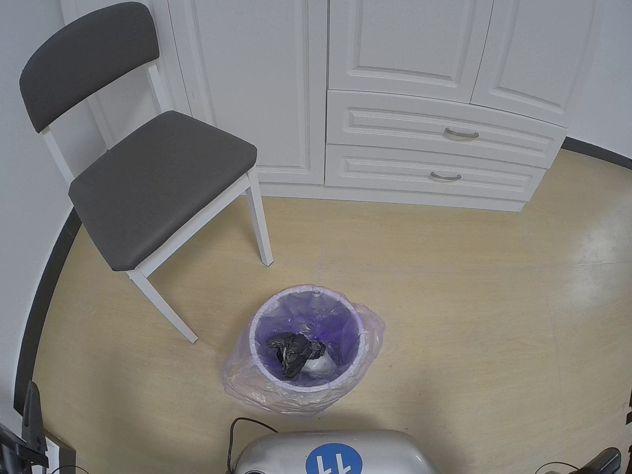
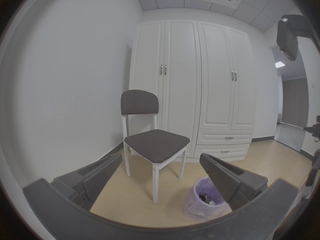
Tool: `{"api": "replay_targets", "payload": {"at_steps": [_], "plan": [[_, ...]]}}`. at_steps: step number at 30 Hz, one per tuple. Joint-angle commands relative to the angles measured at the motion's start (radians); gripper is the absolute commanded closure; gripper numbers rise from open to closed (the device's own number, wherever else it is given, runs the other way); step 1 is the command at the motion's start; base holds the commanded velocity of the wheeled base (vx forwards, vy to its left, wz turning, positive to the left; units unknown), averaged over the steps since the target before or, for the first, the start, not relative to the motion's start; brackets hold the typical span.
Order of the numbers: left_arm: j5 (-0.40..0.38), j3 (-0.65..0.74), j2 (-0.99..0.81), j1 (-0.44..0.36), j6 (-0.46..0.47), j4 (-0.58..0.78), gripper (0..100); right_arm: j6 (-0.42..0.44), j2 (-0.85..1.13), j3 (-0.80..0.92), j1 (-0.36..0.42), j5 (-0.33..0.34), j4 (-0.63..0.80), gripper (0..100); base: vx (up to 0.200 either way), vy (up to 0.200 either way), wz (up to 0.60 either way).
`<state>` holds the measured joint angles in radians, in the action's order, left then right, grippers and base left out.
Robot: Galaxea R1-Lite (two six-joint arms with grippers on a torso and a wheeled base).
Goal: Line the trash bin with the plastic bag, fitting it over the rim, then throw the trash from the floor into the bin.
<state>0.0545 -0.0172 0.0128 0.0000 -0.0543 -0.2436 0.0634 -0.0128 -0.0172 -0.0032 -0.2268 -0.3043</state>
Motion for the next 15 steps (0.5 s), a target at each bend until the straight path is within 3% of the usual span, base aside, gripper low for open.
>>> {"api": "replay_targets", "payload": {"at_steps": [1, 6, 15], "plan": [[0.002, 0.017, -0.013, 0.000, 0.002, 0.035, 0, -0.022, 0.013, 0.017, 0.000, 0.020, 0.074, 0, 0.000, 0.000, 0.00], [0.010, 0.017, -0.013, 0.000, -0.003, 0.129, 0, -0.033, 0.013, 0.017, 0.002, 0.017, 0.223, 0, 0.000, 0.000, 0.00], [0.067, 0.017, -0.013, 0.000, -0.010, 0.178, 0, -0.043, 0.013, 0.017, 0.002, 0.020, 0.232, 0, 0.000, 0.000, 0.00]]}}
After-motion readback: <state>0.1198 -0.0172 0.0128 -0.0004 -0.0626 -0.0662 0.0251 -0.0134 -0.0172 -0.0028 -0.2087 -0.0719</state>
